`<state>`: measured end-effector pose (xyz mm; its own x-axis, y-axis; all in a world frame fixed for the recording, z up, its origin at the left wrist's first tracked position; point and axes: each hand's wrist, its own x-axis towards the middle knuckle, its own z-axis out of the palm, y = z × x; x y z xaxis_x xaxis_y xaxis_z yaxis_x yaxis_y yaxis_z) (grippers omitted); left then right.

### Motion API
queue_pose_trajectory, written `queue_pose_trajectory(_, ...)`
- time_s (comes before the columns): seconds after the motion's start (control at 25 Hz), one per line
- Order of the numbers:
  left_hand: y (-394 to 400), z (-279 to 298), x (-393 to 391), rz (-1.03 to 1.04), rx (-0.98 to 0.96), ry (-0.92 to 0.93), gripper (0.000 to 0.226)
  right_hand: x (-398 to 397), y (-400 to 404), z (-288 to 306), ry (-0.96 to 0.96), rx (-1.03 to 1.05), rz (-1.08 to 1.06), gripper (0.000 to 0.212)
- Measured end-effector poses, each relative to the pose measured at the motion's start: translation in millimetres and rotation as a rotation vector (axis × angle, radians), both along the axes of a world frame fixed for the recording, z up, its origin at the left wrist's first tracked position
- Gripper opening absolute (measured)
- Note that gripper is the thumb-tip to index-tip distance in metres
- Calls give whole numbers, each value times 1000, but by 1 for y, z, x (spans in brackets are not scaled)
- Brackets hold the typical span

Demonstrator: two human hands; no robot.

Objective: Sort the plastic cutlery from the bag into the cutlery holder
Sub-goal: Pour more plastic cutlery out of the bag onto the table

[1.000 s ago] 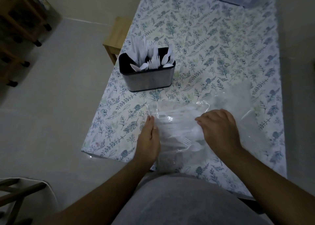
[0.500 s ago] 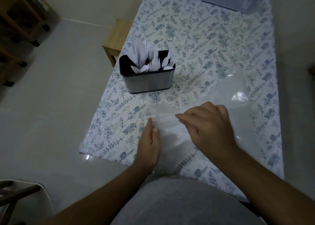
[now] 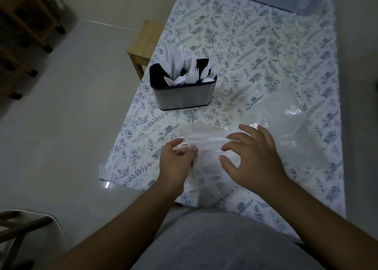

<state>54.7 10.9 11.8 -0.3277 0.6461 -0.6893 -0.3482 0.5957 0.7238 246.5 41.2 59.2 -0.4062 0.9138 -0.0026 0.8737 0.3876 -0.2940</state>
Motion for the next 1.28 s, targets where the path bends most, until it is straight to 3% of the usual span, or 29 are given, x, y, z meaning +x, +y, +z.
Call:
queue_pose_trajectory(0.12, 10, 18, 3, 0, 45, -179, 35, -18, -7, 0, -195, -133, -34, 77)
queue_pose_trajectory(0.24, 16, 29, 7, -108, 119, -230, 25, -27, -7, -7, -276, -208, -19, 77)
queue_pose_trajectory(0.28, 15, 28, 5, -185, 153, -148, 22, -25, -5, -10, -260, -228, -18, 70)
queue_pose_trajectory(0.36, 10, 18, -6, -483, 268, 273, 29, -17, 1, -14, -170, -285, -67, 53)
queue_pose_trajectory(0.44, 0, -3, -17, -900, 386, 660, 57, -11, 6, -15, -75, -349, -126, 39)
queue_pose_trajectory(0.56, -7, -29, -14, -1289, 396, 901, 106, -10, 11, -16, 9, -407, -167, 35)
queue_pose_trajectory(0.68, 3, -35, -1, -1302, 417, 1064, 103, -12, 10, -13, 18, -433, -165, 40)
queue_pose_trajectory(0.88, 30, -28, 20, -1451, 168, 1313, 94, -13, 11, -15, 53, -436, -203, 41)
queue_pose_trajectory(1.0, 39, -31, 35, -1408, 102, 1328, 85, -15, 14, -15, 79, -406, -237, 40)
queue_pose_trajectory(1.16, 40, -34, 43, -1361, 160, 1317, 53, -15, 13, -18, 72, -415, -250, 44)
queue_pose_trajectory(1.28, 39, -37, 44, -1377, 178, 1256, 46, -13, 14, -22, 54, -403, -242, 44)
